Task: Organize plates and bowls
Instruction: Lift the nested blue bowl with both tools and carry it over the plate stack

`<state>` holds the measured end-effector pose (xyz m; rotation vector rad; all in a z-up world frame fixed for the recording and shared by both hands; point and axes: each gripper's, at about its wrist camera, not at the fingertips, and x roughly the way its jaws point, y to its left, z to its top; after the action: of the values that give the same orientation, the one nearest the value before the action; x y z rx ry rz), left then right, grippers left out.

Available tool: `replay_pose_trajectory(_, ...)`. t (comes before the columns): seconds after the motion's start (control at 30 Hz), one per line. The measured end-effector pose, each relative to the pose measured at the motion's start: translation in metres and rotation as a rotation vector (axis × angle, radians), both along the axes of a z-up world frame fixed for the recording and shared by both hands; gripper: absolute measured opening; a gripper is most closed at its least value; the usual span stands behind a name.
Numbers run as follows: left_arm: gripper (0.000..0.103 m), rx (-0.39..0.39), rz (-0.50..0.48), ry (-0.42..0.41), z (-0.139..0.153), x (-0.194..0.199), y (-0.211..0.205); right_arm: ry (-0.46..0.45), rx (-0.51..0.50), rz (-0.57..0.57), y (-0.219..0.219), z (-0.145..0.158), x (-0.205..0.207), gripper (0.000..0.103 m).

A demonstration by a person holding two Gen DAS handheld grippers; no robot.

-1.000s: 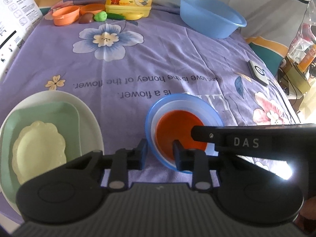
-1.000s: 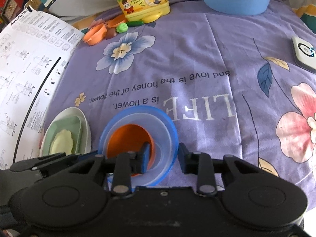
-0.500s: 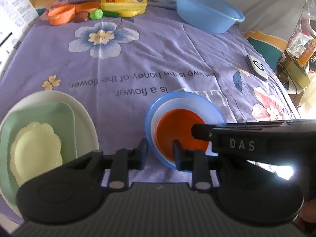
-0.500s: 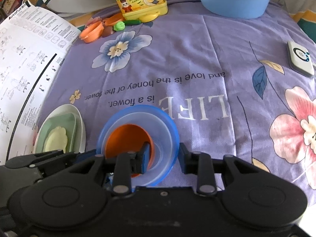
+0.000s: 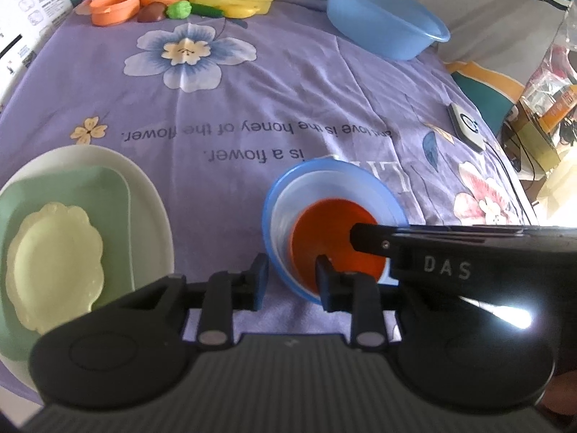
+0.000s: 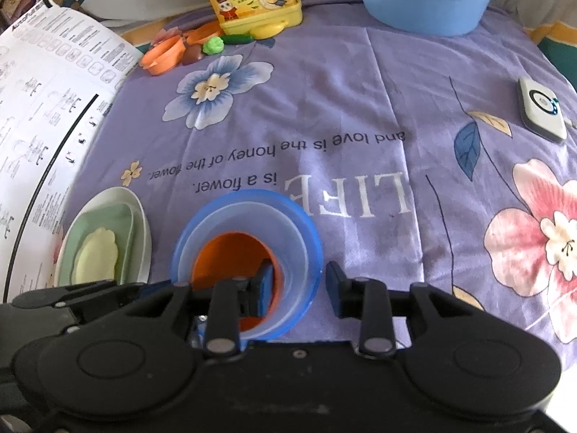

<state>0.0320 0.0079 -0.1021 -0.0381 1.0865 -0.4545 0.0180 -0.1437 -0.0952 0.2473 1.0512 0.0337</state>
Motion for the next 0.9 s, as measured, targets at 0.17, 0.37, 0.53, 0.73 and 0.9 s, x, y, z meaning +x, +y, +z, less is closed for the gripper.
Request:
replay_pose_trajectory(0.17, 0.027, 0.037, -0.015, -0.009, 0.006, -0.001, -0.005, 0.002, 0.003, 0.005, 0.000, 0.001, 0.000, 0.030)
replay_pose_trajectory(0.37, 0.027, 0.065, -0.014, -0.041, 0.021, -0.004, -0.006, -0.016, -0.010, 0.020, 0.003, 0.011, 0.001, 0.030)
replay_pose_trajectory(0.53, 0.027, 0.078, 0.024, -0.072, 0.037, -0.002, 0.010, -0.039, 0.007, 0.052, 0.015, 0.025, 0.007, 0.030)
replay_pose_trajectory(0.73, 0.027, 0.087, 0.094, -0.099, 0.057, 0.004, 0.050, -0.050, 0.052, 0.117, 0.049, 0.044, 0.024, 0.030)
replay_pose_trajectory(0.9, 0.027, 0.097, 0.151, -0.106, 0.061, 0.005, 0.093, -0.041, 0.063, 0.197, 0.091, 0.049, 0.035, 0.030)
